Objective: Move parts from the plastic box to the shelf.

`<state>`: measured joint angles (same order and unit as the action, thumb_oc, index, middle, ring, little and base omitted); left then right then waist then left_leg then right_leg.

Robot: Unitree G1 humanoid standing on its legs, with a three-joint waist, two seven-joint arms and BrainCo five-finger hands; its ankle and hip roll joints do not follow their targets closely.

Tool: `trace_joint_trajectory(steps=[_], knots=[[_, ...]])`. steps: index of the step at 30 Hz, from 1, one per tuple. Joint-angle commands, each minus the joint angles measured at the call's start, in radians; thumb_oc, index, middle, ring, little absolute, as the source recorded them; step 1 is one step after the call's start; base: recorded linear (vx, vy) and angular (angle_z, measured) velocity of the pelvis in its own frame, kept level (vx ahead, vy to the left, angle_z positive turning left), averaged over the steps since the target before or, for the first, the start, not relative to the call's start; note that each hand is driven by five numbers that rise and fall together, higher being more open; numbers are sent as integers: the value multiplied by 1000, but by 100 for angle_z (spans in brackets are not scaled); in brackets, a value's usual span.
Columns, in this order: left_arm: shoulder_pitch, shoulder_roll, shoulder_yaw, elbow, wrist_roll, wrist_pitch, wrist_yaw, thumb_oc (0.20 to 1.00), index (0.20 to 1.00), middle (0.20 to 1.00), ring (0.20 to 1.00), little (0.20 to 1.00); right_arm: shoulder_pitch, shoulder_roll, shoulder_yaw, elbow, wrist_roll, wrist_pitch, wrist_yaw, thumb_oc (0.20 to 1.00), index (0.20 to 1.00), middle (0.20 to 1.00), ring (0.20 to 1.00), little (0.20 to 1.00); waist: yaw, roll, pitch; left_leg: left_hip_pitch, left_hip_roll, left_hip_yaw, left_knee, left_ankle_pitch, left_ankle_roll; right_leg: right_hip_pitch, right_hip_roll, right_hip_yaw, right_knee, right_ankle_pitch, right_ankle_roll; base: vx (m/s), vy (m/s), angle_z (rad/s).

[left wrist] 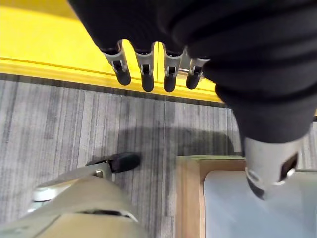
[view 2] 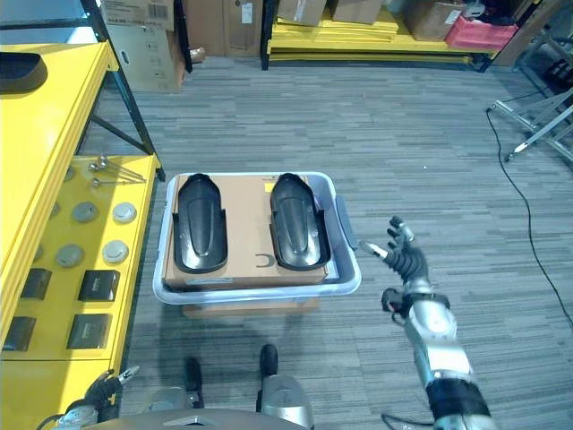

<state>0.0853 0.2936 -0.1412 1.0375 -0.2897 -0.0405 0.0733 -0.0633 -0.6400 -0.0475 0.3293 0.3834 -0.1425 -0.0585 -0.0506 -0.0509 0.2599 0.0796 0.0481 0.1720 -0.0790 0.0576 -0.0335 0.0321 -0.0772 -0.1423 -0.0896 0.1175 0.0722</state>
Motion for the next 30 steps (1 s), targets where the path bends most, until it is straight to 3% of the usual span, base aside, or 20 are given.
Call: trace_joint_trajectory(steps=[1, 7, 11, 17, 23, 24, 25, 26, 30], knots=[[-95, 21, -66, 44, 12, -27, -10, 1000, 1000, 1000, 1000, 1000, -185, -88, 46, 103, 15, 59, -77, 1000, 1000, 1000, 1000, 1000, 56, 8, 53, -59, 16, -50, 41, -46, 6, 0, -14, -35, 9, -59, 27, -34, -19, 1], [-180, 58, -127, 27, -27, -31, -22, 1000, 1000, 1000, 1000, 1000, -455, -178, 142, 293, 34, 111, -125, 1000, 1000, 1000, 1000, 1000, 116, 21, 131, -136, 18, -100, 28, -10, -5, -54, -30, -67, 32, -59, 28, -87, -53, 17], [-218, 66, -167, 24, -55, -42, -29, 1000, 1000, 1000, 1000, 1000, -601, -223, 212, 413, 77, 182, -99, 1000, 1000, 1000, 1000, 1000, 139, 45, 183, -193, 7, -132, 39, 1, -8, -102, -41, -91, 68, -73, 20, -49, -19, 33], [-244, 71, -195, 13, -83, -59, -38, 1000, 1000, 1000, 1000, 1000, -700, -249, 282, 534, 17, 260, -54, 1000, 1000, 1000, 1000, 1000, 156, 66, 224, -239, -3, -144, 63, 9, -6, -147, -55, -108, 112, -82, 14, -40, 13, 9], [-262, 68, -217, -14, -100, -74, -32, 1000, 1000, 1000, 1000, 1000, -692, -224, 327, 652, -127, 413, -93, 1000, 1000, 1000, 1000, 1000, 160, 80, 257, -253, -7, -154, 70, 10, -3, -170, -60, -115, 140, -89, 11, -16, -2, 4], [-265, 68, -220, -13, -100, -79, -31, 1000, 1000, 1000, 1000, 1000, -689, -217, 329, 684, -154, 419, -87, 548, 548, 548, 548, 548, 162, 82, 259, -252, -7, -153, 66, 11, -3, -170, -61, -117, 139, -87, 11, 0, 0, 0], [-266, 67, -222, -13, -99, -82, -31, 1000, 1000, 1000, 1000, 1000, -688, -213, 333, 704, -167, 418, -88, 263, 263, 263, 263, 263, 163, 83, 259, -248, -7, -152, 62, 12, -3, -167, -61, -119, 136, -86, 11, -10, -6, 4], [-268, 67, -228, -13, -100, -87, -31, 1000, 1000, 1000, 1000, 1000, -686, -208, 342, 727, -184, 431, -83, 200, 200, 200, 200, 200, 165, 86, 258, -245, -8, -153, 56, 13, -2, -165, -62, -120, 132, -86, 11, -8, -5, 5], [-266, 73, -234, -19, -89, -110, -39, 1000, 1000, 1000, 1000, 1000, -671, -194, 351, 831, -202, 438, -104, 200, 200, 200, 200, 200, 170, 97, 244, -219, -12, -152, 41, 12, -3, -138, -68, -128, 115, -84, 11, -7, 0, 7]])
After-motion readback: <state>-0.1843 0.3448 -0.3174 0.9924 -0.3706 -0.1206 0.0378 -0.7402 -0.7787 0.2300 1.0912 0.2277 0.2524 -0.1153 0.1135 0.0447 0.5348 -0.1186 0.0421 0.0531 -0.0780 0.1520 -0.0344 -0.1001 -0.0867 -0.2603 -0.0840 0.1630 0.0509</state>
